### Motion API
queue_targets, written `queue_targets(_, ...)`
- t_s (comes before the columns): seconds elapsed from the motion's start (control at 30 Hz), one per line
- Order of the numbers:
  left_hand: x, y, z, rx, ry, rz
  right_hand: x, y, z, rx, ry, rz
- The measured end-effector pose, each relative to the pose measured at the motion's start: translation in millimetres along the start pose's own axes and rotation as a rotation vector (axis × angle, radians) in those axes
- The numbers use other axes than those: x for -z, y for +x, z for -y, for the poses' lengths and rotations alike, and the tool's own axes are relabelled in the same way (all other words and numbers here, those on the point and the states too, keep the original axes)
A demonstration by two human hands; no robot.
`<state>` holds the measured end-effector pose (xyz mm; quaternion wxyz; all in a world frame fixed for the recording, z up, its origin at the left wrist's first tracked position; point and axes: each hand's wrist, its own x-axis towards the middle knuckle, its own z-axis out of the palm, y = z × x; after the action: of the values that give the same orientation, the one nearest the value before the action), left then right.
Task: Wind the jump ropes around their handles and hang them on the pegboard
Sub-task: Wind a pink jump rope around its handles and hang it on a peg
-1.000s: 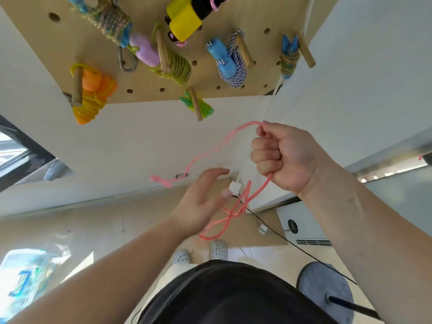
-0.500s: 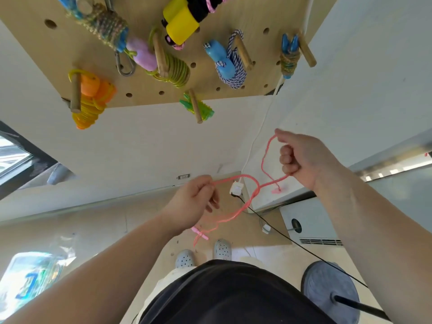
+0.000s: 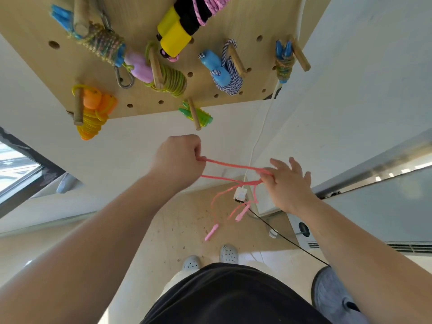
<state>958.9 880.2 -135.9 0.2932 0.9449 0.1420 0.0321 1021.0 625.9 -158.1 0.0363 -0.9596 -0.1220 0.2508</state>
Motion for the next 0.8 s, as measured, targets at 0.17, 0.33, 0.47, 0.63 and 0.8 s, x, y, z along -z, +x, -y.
queue_targets(0.17,2,17,18,0.121,0.22,-0.037,-4,-5,6,0.239,0.095,-0.643)
queue_targets(0.33,15,17,1,0.371,-0.657,0.035,5,-6,6,0.239,0.437,-0.577)
queue_targets(0.47,5,-1,-22,0.548,-1.247,0.314,8,2,11,0.087,0.724,-0.526)
queue_targets(0.63,4,-1,2,0.137,-0.288,0.311,13,-2,15,-0.325,1.611,-0.229)
queue_targets(0.8,6,4,8,0.057,-0.02,0.303,15,-6,30,-0.285,1.789,-0.034)
